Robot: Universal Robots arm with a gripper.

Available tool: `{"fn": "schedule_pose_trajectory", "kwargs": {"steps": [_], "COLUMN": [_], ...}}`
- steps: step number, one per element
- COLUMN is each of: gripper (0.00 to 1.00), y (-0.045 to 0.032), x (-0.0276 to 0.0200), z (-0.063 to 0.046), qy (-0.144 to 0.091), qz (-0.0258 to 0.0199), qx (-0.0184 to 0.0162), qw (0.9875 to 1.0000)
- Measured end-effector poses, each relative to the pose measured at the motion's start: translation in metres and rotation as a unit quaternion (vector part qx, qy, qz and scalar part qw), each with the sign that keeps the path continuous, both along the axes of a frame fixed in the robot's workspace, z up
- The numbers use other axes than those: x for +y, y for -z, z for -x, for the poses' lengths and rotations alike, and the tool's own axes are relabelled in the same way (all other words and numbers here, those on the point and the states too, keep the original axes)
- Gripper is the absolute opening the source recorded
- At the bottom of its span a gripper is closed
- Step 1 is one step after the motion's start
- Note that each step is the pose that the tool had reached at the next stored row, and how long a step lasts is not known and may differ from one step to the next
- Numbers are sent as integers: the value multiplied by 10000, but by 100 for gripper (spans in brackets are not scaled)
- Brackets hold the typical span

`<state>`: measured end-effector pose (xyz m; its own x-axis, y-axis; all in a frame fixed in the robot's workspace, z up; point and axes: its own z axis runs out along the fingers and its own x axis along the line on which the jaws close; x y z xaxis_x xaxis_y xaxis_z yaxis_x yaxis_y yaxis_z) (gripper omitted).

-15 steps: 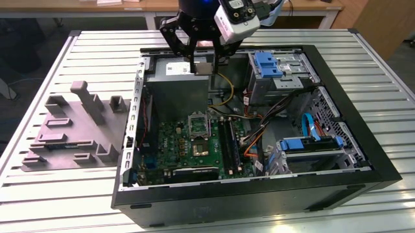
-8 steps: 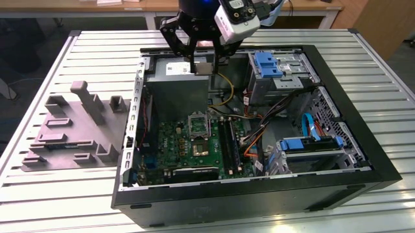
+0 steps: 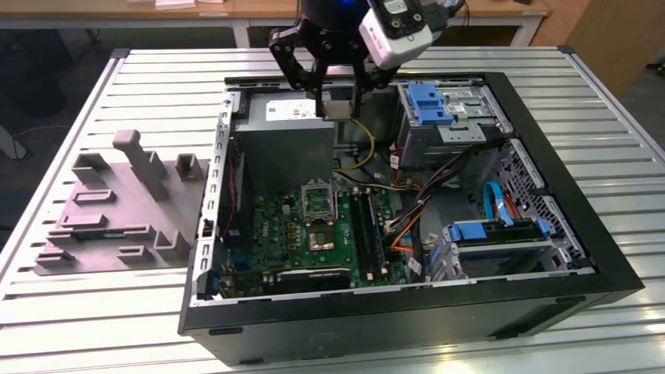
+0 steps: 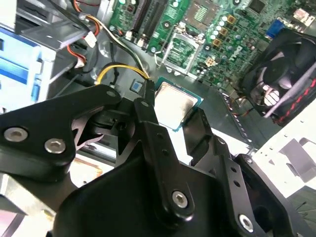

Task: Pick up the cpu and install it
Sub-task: 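Pick up the cpu and move it towards the insertion slot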

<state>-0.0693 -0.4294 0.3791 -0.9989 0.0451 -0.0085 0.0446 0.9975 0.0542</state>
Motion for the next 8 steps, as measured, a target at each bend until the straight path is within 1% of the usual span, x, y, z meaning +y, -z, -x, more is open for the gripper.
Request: {"fn": "schedule_pose_trajectory", "kwargs": {"steps": [2,3,6,8], "gripper": [47,47,47,47], "y": [3,5,15,23], "x": [-9,-31,-126,-176], "z": [-24,-24,-24,-24], "qy": [-1,0,0,0], "qz": [0,0,0,0], "qx": [0,0,0,0], "qw": [10000,10000,10000,10000]}}
